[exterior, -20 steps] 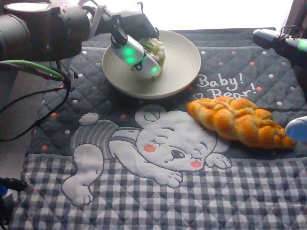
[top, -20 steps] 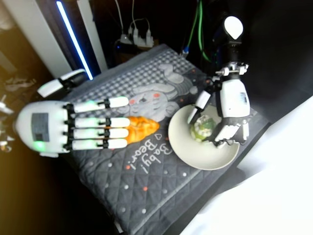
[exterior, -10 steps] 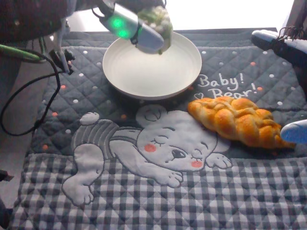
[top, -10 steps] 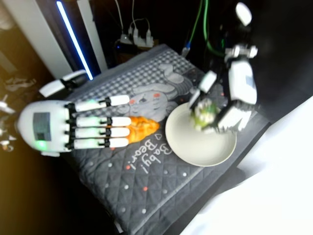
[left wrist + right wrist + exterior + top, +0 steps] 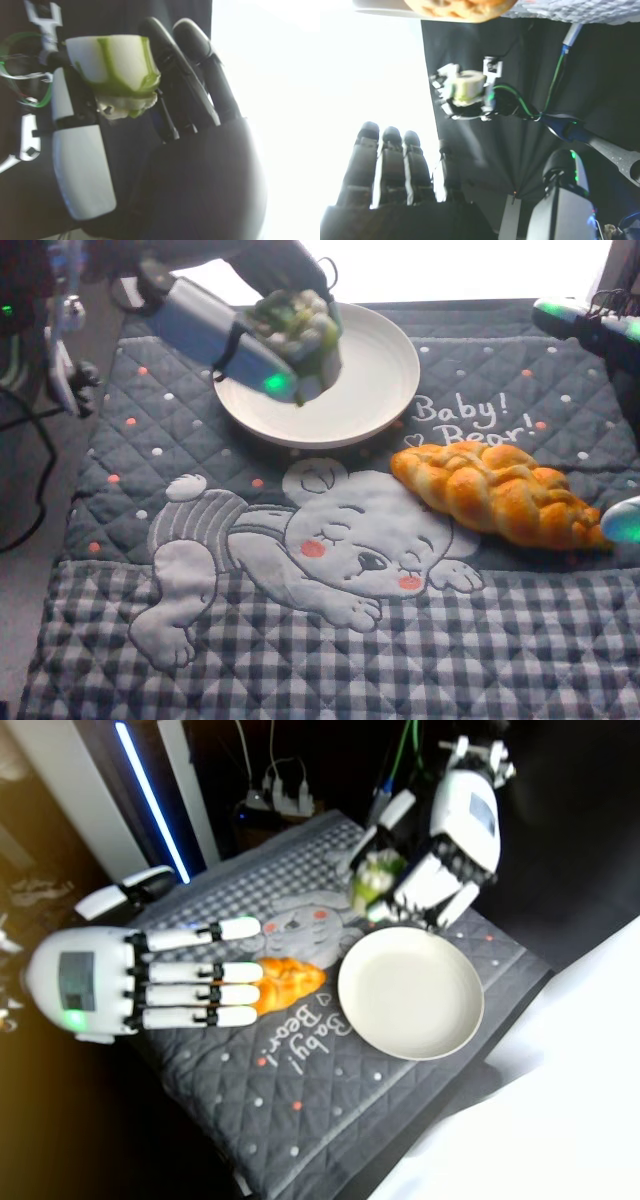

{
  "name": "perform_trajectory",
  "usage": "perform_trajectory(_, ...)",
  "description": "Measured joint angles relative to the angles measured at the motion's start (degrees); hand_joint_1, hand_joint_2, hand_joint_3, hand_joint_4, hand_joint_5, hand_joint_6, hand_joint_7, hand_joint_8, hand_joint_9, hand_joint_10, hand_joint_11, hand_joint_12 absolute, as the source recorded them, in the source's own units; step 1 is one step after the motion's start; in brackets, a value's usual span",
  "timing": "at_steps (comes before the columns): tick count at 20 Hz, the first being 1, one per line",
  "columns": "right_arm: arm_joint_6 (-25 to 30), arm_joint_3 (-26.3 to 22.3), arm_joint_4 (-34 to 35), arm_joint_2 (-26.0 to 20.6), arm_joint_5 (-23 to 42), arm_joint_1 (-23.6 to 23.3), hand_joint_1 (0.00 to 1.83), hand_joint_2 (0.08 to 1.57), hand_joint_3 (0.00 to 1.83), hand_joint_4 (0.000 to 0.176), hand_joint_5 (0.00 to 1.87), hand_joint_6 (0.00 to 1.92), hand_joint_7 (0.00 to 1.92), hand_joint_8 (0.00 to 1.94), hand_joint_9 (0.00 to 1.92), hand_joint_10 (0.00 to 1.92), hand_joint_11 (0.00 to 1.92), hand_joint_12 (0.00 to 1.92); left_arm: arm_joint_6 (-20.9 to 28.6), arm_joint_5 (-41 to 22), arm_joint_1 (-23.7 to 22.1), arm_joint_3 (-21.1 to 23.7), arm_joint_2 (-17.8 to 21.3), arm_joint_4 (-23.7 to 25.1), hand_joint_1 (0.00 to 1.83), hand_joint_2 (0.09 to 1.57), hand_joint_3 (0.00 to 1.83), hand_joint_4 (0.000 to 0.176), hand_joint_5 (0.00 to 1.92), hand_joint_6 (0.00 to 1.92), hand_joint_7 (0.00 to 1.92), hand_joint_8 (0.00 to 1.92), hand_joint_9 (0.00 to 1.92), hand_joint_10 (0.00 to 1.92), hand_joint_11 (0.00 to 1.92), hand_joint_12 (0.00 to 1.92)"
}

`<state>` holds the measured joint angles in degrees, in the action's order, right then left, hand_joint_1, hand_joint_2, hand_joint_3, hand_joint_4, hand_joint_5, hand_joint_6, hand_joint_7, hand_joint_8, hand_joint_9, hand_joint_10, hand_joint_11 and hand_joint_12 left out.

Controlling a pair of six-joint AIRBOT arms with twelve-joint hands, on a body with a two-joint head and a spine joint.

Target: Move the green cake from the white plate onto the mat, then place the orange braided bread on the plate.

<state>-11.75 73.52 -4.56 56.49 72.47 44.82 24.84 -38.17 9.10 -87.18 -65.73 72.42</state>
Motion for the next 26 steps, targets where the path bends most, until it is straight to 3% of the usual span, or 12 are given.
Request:
perform_trajectory(1,0.0,0.0,0.0,0.0,0.0,0.0,0.45,0.62,0.00,0.176,0.00,0.00,0.00,0.00,0.00,0.00,0.00,0.00,0.0,0.0,0.0,0.3,0.3,0.3,1.26,1.08,0.00,0.000,1.29,0.24,0.92,1.20,0.91,0.26,0.29,1.33)
perform_trajectory(2,0.0,0.0,0.0,0.0,0.0,0.0,0.45,0.62,0.00,0.176,0.00,0.00,0.00,0.00,0.00,0.00,0.00,0.00,0.0,-0.2,0.0,1.5,1.3,1.0,1.26,1.08,0.00,0.000,1.29,0.24,0.92,1.20,0.91,0.26,0.29,1.33)
perform_trajectory(3,0.0,0.0,0.0,-0.1,-0.2,0.0,0.43,0.64,0.00,0.176,0.00,0.00,0.00,0.00,0.00,0.00,0.00,0.00,0.0,-0.7,0.0,3.3,3.0,2.0,1.27,1.04,0.00,0.000,1.30,0.23,1.09,0.98,1.02,0.35,0.43,1.28)
perform_trajectory(5,0.0,0.0,0.2,-0.3,-0.2,0.0,0.41,0.64,0.00,0.176,0.00,0.00,0.00,0.00,0.00,0.00,0.00,0.00,0.0,-1.2,0.0,5.5,5.6,3.2,1.28,1.05,0.00,0.000,1.32,0.17,1.08,1.01,1.06,0.33,0.55,1.24)
perform_trajectory(8,0.0,0.0,0.1,-0.3,-0.4,0.0,0.43,0.62,0.00,0.176,0.00,0.00,0.00,0.00,0.00,0.00,0.00,0.00,0.1,-0.5,0.7,7.6,8.7,4.3,1.26,1.04,0.00,0.000,1.39,0.13,1.05,0.96,1.07,0.17,0.68,0.92)
perform_trajectory(9,0.0,0.0,0.1,-0.3,-0.3,0.0,0.42,0.62,0.00,0.176,0.00,0.00,0.00,0.00,0.00,0.00,0.00,0.00,0.0,-0.3,1.5,8.1,9.2,4.4,1.19,0.98,0.01,0.000,1.40,0.19,1.03,0.49,1.07,0.13,0.68,0.93)
perform_trajectory(11,0.0,0.0,0.1,-0.3,-0.4,0.0,0.42,0.63,0.00,0.176,0.00,0.00,0.00,0.00,0.00,0.00,0.00,0.00,-0.2,0.0,3.2,9.0,9.6,4.5,1.17,1.00,0.00,0.000,1.30,0.40,1.14,0.20,1.15,0.21,0.79,1.09)
perform_trajectory(12,0.0,0.0,0.1,-0.3,-0.4,0.0,0.41,0.64,0.00,0.176,0.00,0.00,0.00,0.00,0.00,0.00,0.00,0.00,-0.7,0.3,4.4,9.5,9.6,4.4,1.26,1.04,0.00,0.000,1.33,0.18,1.05,0.92,1.12,0.22,0.68,1.15)
perform_trajectory(13,0.0,0.0,0.1,-0.3,-0.4,0.0,0.41,0.64,0.00,0.176,0.00,0.00,0.00,0.00,0.00,0.00,0.00,0.00,-1.0,0.5,5.2,9.6,9.6,4.3,1.28,1.05,0.00,0.000,1.36,0.09,1.04,1.06,1.09,0.22,0.60,1.24)
perform_trajectory(17,0.0,0.0,0.5,-0.3,-0.4,0.0,0.42,0.62,0.00,0.176,0.00,0.00,0.00,0.00,0.00,0.00,0.00,0.00,-6.1,2.6,12.3,10.2,10.2,-1.9,1.29,1.05,0.00,0.000,1.37,0.00,1.05,1.12,0.92,0.74,0.59,1.39)
perform_trajectory(25,0.0,0.0,0.9,-0.3,-0.4,0.0,0.47,0.59,0.00,0.176,0.00,0.00,0.00,0.00,0.00,0.00,0.00,0.00,-10.4,2.6,19.0,9.8,7.0,-10.0,1.29,1.05,0.00,0.000,1.37,0.00,1.08,1.06,0.96,0.68,0.61,1.20)
perform_trajectory(26,0.0,0.0,0.9,-0.3,-0.5,0.0,0.46,0.59,0.00,0.165,0.00,0.00,0.00,0.00,0.00,0.00,0.00,0.00,-10.6,2.4,19.6,9.4,6.7,-10.8,1.29,1.04,0.00,0.000,1.37,0.00,1.10,1.03,0.98,0.61,0.60,1.13)
